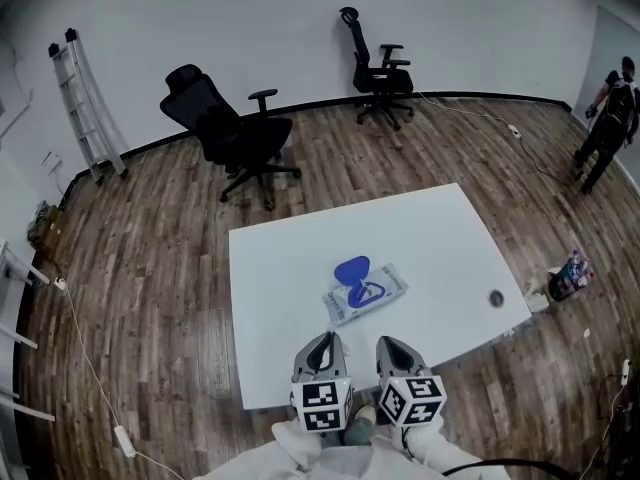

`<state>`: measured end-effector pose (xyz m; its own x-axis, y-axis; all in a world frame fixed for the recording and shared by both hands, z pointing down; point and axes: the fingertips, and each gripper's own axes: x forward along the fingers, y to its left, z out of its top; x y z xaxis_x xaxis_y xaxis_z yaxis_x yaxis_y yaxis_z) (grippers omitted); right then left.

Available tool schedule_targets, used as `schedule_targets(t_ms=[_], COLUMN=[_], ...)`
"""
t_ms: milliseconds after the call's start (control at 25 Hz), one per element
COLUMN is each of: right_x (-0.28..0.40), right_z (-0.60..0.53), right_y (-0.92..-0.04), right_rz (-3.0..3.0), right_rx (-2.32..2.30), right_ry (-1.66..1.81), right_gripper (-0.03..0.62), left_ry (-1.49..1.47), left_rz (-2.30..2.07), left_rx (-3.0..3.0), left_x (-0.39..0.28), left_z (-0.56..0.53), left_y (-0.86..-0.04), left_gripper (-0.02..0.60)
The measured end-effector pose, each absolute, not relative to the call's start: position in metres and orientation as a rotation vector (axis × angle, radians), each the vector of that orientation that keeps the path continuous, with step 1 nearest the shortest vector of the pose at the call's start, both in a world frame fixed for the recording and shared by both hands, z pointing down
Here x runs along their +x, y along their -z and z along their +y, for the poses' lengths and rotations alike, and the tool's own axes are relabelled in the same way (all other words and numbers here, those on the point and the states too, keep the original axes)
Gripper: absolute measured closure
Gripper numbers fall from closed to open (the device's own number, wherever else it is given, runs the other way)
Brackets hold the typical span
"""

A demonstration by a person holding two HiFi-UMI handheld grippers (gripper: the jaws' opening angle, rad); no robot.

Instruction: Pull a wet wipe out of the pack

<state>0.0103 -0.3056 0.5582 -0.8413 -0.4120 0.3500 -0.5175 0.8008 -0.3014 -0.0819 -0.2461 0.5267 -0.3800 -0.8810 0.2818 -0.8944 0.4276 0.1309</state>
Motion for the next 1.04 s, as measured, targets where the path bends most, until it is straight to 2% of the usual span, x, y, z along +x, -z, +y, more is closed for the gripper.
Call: schedule_targets(t_ms=[1040], right_x=[0.020], right_z=[-0.308], right_y=[-0.548], right_rz=[-2.773], right_rx=[0.763], right_ry=[-0.503], right_gripper=[0.586], left_ry=[-0.039], left_rz=[-2.404], left_rx=[1.565], left_x=[-0.081], left_z=[-0.253], left_y=[-0.519], left_gripper=[0.560])
